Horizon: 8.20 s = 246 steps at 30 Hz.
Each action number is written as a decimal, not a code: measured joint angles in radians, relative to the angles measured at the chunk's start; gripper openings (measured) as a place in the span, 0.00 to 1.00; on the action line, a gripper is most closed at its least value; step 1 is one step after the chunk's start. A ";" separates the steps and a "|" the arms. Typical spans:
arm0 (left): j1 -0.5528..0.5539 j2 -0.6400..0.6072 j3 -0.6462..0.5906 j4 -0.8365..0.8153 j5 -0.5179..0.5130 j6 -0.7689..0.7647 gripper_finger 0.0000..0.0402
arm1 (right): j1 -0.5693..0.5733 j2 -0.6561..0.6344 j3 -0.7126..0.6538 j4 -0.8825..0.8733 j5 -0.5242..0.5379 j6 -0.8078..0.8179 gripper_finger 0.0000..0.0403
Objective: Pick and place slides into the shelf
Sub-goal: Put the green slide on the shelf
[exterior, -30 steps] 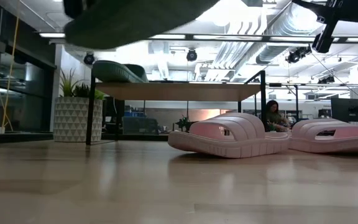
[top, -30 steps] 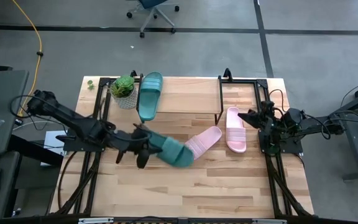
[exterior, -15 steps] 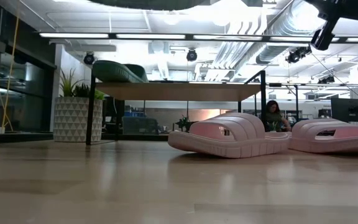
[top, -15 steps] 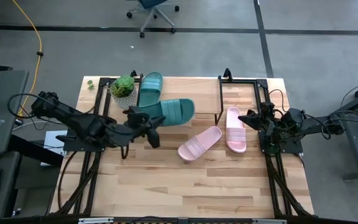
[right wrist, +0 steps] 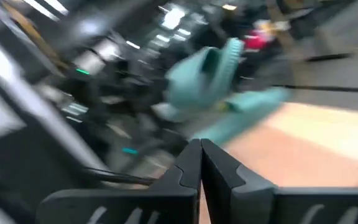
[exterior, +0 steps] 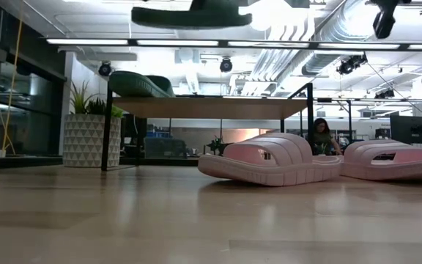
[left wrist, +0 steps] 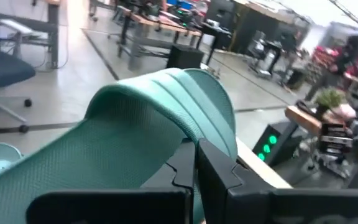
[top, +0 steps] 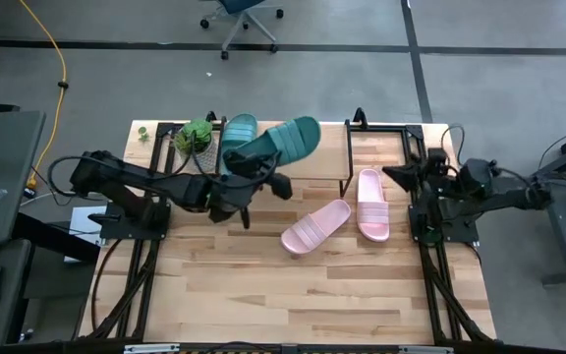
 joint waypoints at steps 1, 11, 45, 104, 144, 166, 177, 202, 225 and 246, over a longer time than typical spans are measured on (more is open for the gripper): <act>0.009 0.008 0.000 0.009 0.000 -0.016 0.00 | 0.000 0.028 0.048 -0.068 0.032 -0.012 0.00; 0.039 0.069 0.000 0.070 -0.110 -0.104 0.00 | 0.000 0.307 0.399 -0.386 0.141 -0.126 0.00; 0.188 0.259 0.006 0.348 -0.182 -0.105 0.00 | -0.061 0.409 0.459 -0.442 0.027 -0.090 0.00; 0.234 0.295 0.097 0.727 0.637 0.978 0.19 | -0.061 0.407 0.458 -0.452 0.022 -0.100 0.00; 0.542 0.401 0.690 -0.917 1.071 1.952 0.29 | -0.095 0.517 0.458 -0.390 0.212 0.179 0.00; 0.522 0.520 0.689 -0.864 1.020 1.994 0.28 | -0.153 0.563 0.458 -0.382 0.157 0.172 0.00; 0.521 0.532 0.690 -0.852 0.940 1.940 0.20 | -0.153 0.563 0.458 -0.382 0.157 0.162 0.00; 0.472 0.531 0.690 -0.941 0.646 1.661 0.01 | -0.153 0.563 0.458 -0.383 0.157 0.134 0.00; 0.470 0.531 0.690 -1.139 0.498 1.332 0.00 | -0.153 0.563 0.458 -0.383 0.131 0.089 0.00; 0.468 0.530 0.690 -1.231 0.466 1.174 0.00 | -0.175 0.563 0.458 -0.383 0.067 0.047 0.00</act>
